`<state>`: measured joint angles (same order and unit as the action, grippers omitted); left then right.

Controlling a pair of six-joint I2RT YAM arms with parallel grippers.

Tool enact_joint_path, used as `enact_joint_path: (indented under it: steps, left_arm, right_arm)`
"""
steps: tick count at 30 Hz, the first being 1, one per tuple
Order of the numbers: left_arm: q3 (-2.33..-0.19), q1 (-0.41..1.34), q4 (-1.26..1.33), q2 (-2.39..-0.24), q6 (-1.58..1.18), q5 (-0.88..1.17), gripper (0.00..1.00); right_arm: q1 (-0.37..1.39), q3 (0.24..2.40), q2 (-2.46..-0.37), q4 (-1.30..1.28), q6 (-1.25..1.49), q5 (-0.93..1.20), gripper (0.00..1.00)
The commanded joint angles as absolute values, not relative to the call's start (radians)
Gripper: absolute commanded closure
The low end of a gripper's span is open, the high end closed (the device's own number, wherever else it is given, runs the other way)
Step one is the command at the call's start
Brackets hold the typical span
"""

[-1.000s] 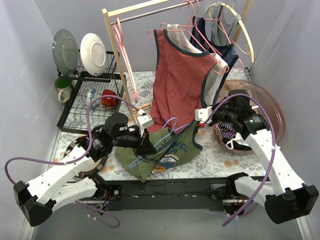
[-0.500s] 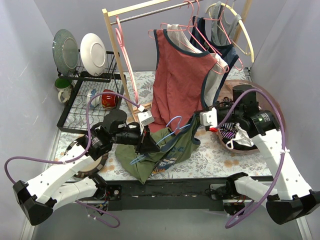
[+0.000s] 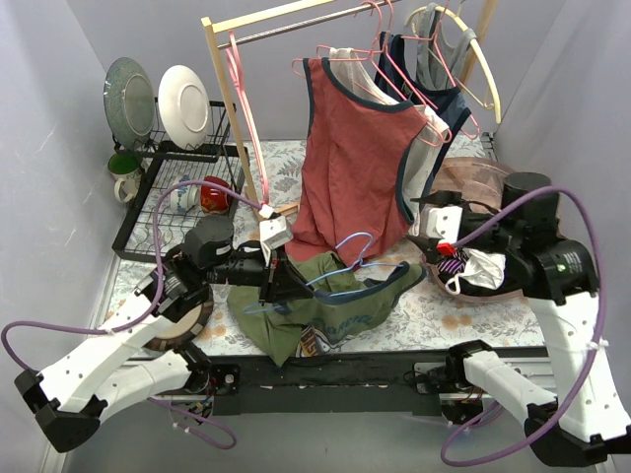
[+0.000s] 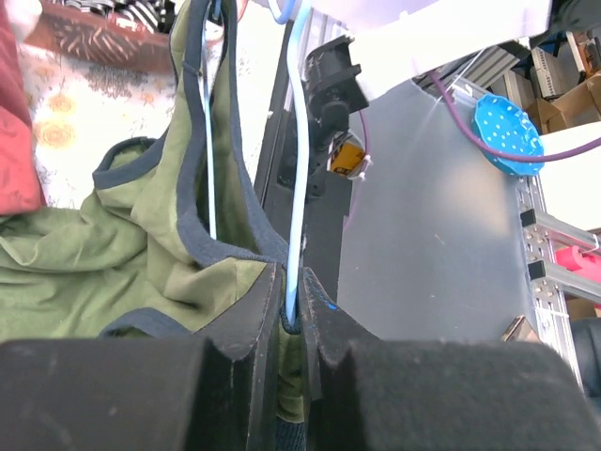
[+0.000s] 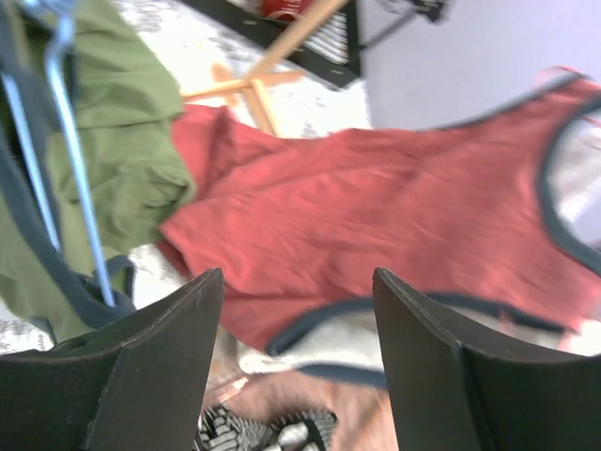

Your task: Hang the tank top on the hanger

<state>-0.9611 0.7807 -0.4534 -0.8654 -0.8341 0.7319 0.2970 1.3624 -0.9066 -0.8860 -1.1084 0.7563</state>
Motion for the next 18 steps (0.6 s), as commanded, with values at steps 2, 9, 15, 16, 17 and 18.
enact_joint_path:
  steps: [2,9,15,16,17,18]
  left_arm:
    - [-1.051,0.779,-0.488,-0.818,-0.805,0.742,1.0]
    - [-1.037,0.778,-0.44,-0.753,-0.848,0.71,1.0]
    - [-0.951,0.778,-0.353,-0.69,-0.899,0.71,1.0]
    - [-0.943,0.779,-0.339,-0.687,-0.907,0.716,1.0]
    - [-0.94,0.778,-0.337,-0.684,-0.908,0.724,1.0]
    - [-0.94,0.779,-0.336,-0.686,-0.908,0.729,1.0]
  right_arm:
    - [0.249,1.43,-0.858,-1.011,-1.034,0.723,0.27]
    - [0.204,1.378,-0.798,-1.186,-1.083,0.747,0.27]
    - [0.187,1.264,-0.752,-1.27,-1.14,0.785,0.27]
    - [0.187,1.249,-0.756,-1.267,-1.141,0.796,0.27]
    - [0.187,1.24,-0.762,-1.264,-1.147,0.804,0.28]
    - [0.187,1.23,-0.77,-1.249,-1.147,0.819,0.28]
